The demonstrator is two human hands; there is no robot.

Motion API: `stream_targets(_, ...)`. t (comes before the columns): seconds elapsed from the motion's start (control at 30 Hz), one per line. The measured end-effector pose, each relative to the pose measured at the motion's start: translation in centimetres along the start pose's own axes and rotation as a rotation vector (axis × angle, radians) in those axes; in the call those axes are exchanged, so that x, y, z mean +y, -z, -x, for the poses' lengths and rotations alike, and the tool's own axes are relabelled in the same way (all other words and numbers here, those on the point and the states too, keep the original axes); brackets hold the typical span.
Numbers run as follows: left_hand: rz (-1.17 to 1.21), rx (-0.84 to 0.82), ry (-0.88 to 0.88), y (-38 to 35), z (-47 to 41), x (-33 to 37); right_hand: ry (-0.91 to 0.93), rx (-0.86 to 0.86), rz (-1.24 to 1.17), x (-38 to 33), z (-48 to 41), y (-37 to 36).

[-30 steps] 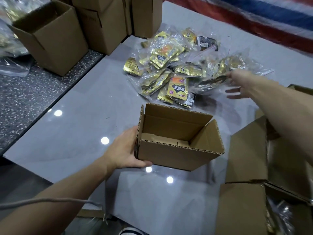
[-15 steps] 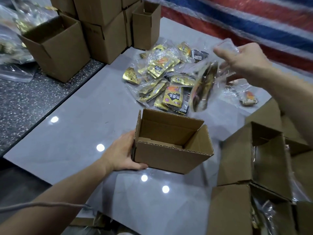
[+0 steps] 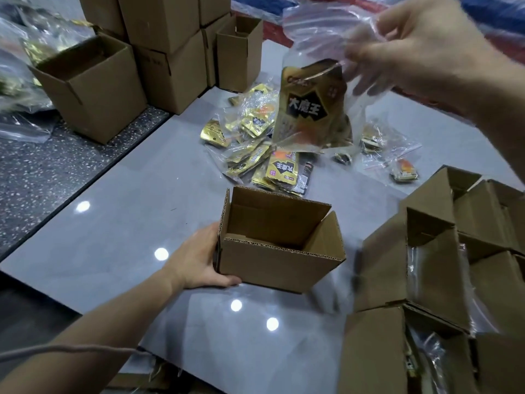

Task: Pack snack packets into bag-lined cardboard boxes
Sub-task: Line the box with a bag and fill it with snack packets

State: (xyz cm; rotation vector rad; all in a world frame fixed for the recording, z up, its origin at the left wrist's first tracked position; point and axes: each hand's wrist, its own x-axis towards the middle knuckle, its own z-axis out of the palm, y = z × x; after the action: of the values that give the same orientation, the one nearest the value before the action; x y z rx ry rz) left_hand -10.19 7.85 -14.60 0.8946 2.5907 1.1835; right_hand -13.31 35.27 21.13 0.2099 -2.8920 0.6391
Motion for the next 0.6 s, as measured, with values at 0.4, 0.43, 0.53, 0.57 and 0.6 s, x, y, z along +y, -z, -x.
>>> stream_targets(0.4,-0.015,-0.001,0.036,-0.3,0.1,-0.4,0.021,-0.301,-0.057,-4.1,2.1,0.7)
stream_targets(0.43,-0.015,-0.008,0.033,-0.3,0.0,-0.5,0.029,-0.324,-0.065,-4.1,2.3,0.6)
stream_targets(0.53,-0.016,-0.03,0.025,-0.5,-0.1,-0.8,0.015,-0.397,-0.1,-4.0,2.9,0.1)
stream_targets(0.57,-0.022,-0.033,0.021,-0.5,-0.2,-0.9,0.008,-0.423,-0.105,-3.9,3.0,-0.1)
stream_targets(0.6,-0.032,-0.032,0.018,-0.5,-0.2,-0.9,0.002,-0.461,-0.11,-3.9,3.1,-0.2)
